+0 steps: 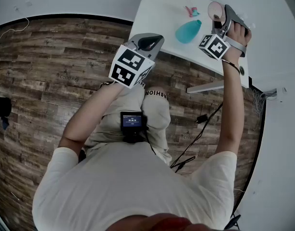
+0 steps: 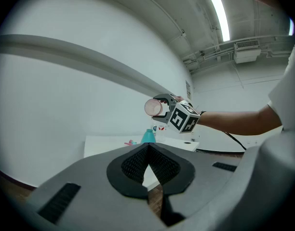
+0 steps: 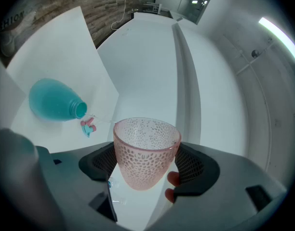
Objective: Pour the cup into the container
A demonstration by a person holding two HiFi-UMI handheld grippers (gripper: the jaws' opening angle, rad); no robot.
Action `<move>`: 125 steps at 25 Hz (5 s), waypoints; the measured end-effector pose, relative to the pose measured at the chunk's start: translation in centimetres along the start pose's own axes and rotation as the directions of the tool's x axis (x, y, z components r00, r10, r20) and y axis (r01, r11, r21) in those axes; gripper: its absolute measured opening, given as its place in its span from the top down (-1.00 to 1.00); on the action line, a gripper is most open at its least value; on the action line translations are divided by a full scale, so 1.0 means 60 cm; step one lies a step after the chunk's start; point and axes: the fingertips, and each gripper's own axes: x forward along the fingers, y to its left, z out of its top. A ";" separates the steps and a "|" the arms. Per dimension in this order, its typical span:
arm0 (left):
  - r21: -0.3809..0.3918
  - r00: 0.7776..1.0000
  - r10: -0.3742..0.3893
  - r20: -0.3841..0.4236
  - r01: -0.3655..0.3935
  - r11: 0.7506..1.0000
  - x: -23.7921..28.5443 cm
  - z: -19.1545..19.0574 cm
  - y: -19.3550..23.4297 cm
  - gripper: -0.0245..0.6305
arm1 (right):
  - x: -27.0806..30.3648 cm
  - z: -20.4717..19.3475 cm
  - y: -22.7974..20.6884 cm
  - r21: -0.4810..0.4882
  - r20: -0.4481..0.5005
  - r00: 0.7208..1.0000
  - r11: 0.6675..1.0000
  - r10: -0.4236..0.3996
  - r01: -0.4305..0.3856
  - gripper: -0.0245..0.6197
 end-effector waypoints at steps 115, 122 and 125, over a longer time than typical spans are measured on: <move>-0.057 0.998 0.020 0.062 -0.016 0.998 0.033 -0.032 0.004 0.89 | -0.106 -0.300 0.328 0.965 0.261 0.880 -0.110 0.397 -0.237 -0.46; -0.053 0.997 0.010 0.076 -0.006 0.999 0.020 -0.028 -0.011 0.89 | -0.161 -0.331 0.247 0.973 0.203 0.953 -0.151 0.225 -0.172 -0.53; -0.054 0.997 0.009 0.080 -0.004 0.999 0.013 -0.032 -0.020 0.89 | -0.210 -0.324 0.213 0.978 0.186 0.968 -0.124 0.167 -0.167 -0.52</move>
